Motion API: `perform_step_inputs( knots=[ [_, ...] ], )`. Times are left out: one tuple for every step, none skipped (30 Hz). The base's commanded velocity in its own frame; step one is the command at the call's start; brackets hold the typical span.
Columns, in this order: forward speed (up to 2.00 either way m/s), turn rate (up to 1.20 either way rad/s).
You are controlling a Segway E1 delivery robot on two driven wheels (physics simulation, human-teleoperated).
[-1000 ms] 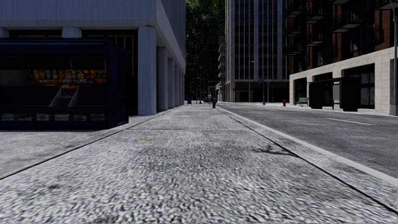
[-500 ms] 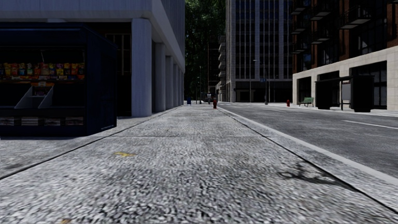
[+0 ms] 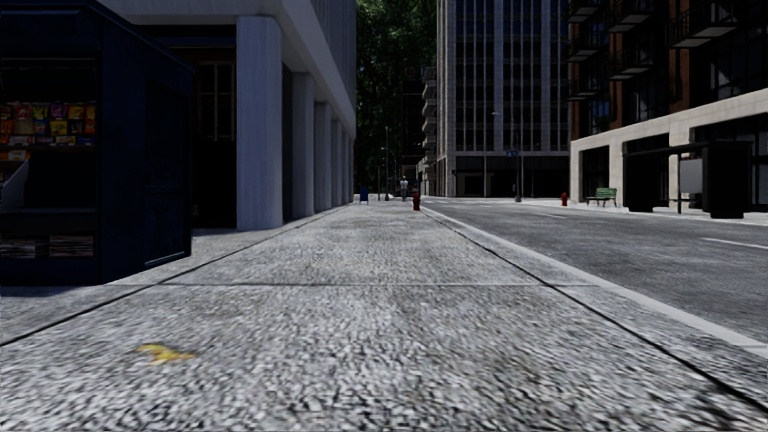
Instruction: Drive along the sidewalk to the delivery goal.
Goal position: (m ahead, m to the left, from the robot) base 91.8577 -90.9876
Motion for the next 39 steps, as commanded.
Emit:
perform_step_inputs(
  knots=[
    [2.00,0.00],
    [2.00,0.00],
    [2.00,0.00],
    [2.00,0.00],
    [2.00,0.00],
    [2.00,0.00],
    [2.00,0.00],
    [2.00,0.00],
    [2.00,0.00],
    [2.00,0.00],
    [2.00,0.00],
    [2.00,0.00],
    [2.00,0.00],
    [2.00,0.00],
    [2.00,0.00],
    [2.00,0.00],
    [2.00,0.00],
    [2.00,0.00],
    [2.00,0.00],
    [2.00,0.00],
    [2.00,0.00],
    [2.00,0.00],
    [2.00,0.00],
    [2.00,0.00],
    [2.00,0.00],
    [2.00,0.00],
    [2.00,0.00],
    [2.00,0.00],
    [2.00,0.00],
    [2.00,0.00],
    [2.00,0.00],
    [2.00,0.00],
    [2.00,0.00],
    [2.00,0.00],
    [2.00,0.00],
    [2.00,0.00],
    [2.00,0.00],
    [2.00,0.00],
    [2.00,0.00]
  ],
)
